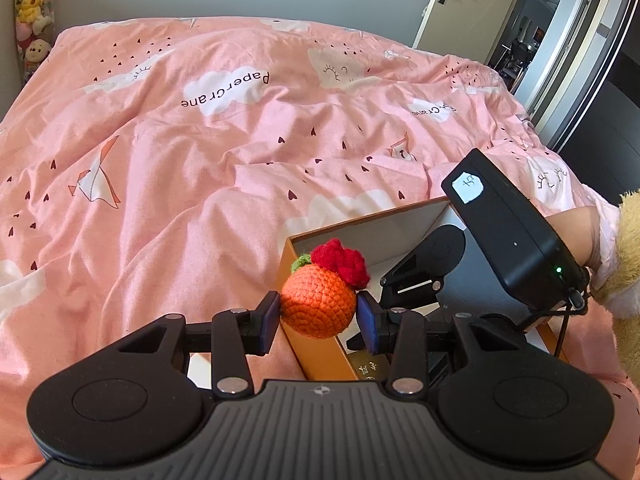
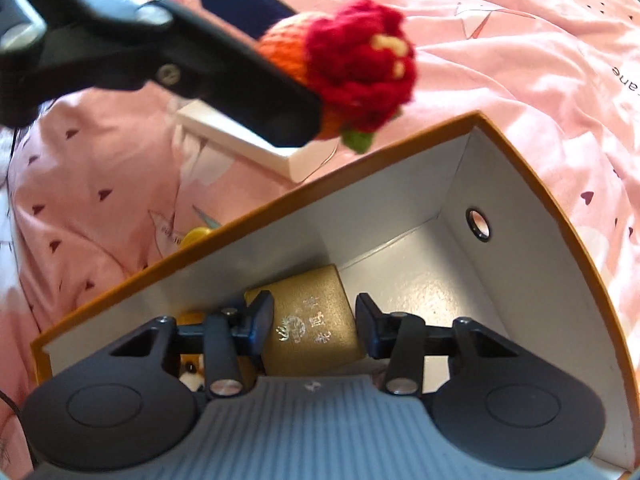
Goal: Organize objects
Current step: 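Open the right gripper to release the tan box while the left lowers the crochet fruit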
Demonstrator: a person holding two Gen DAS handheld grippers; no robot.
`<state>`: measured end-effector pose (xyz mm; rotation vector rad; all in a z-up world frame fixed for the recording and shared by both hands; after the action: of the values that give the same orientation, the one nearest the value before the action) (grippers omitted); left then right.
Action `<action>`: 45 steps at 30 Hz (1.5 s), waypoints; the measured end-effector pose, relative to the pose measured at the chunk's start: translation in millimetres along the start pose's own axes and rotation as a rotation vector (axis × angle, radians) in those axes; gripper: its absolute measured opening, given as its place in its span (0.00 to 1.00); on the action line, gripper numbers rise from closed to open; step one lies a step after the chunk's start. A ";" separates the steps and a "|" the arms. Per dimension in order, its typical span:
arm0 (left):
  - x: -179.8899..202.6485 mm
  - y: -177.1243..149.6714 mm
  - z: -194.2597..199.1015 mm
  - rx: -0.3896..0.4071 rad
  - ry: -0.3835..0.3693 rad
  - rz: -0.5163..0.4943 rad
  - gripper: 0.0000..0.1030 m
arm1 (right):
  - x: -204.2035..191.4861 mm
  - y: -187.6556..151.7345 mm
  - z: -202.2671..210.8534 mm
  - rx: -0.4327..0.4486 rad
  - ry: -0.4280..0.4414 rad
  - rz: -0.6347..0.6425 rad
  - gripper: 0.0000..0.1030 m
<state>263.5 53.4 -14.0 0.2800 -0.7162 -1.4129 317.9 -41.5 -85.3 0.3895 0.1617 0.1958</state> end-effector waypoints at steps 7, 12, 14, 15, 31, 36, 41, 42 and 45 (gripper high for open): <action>8.5 -3.5 2.7 -0.010 -0.015 -0.034 0.45 | -7.4 -0.5 7.0 0.030 -0.056 -0.006 0.47; 23.2 -9.9 5.6 -0.021 -0.054 -0.084 0.45 | -20.8 -12.9 34.2 0.063 -0.189 -0.058 0.46; 29.8 -12.9 5.7 -0.026 -0.070 -0.098 0.45 | -28.1 -18.1 44.7 0.064 -0.292 -0.105 0.46; 32.0 -14.3 5.4 -0.028 -0.076 -0.104 0.45 | -30.8 -23.5 50.6 0.068 -0.340 -0.136 0.46; 91.2 -20.0 -60.0 -0.159 -0.068 -0.312 0.45 | -50.1 -92.2 90.2 0.307 -0.882 -0.747 0.29; 106.6 -9.8 -104.5 -0.205 -0.053 -0.279 0.45 | -35.9 -112.1 109.3 0.348 -0.972 -0.850 0.29; 122.8 -7.4 -141.3 -0.256 -0.067 -0.263 0.45 | -27.3 -124.6 109.7 0.370 -1.010 -0.892 0.29; 124.1 -7.6 -147.7 -0.268 -0.068 -0.252 0.45 | -25.9 -127.9 110.7 0.386 -1.017 -0.913 0.28; 124.9 -7.9 -165.0 -0.296 -0.085 -0.200 0.45 | -25.6 -136.6 115.9 0.429 -1.030 -0.955 0.29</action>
<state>356.0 -105.8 -108.7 0.0603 -0.5483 -1.7070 337.0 -212.8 -30.0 0.7486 -0.6401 -0.9965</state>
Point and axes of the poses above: each gripper's, at about its wrist camera, not at the fingertips, and z roughly against the way its jaws point, x to its right, y to its top, the point moved 4 cm from there along -z, roughly the way its jaws point, and after that the axes turned 7 degrees about z, right-handed, at the moved point
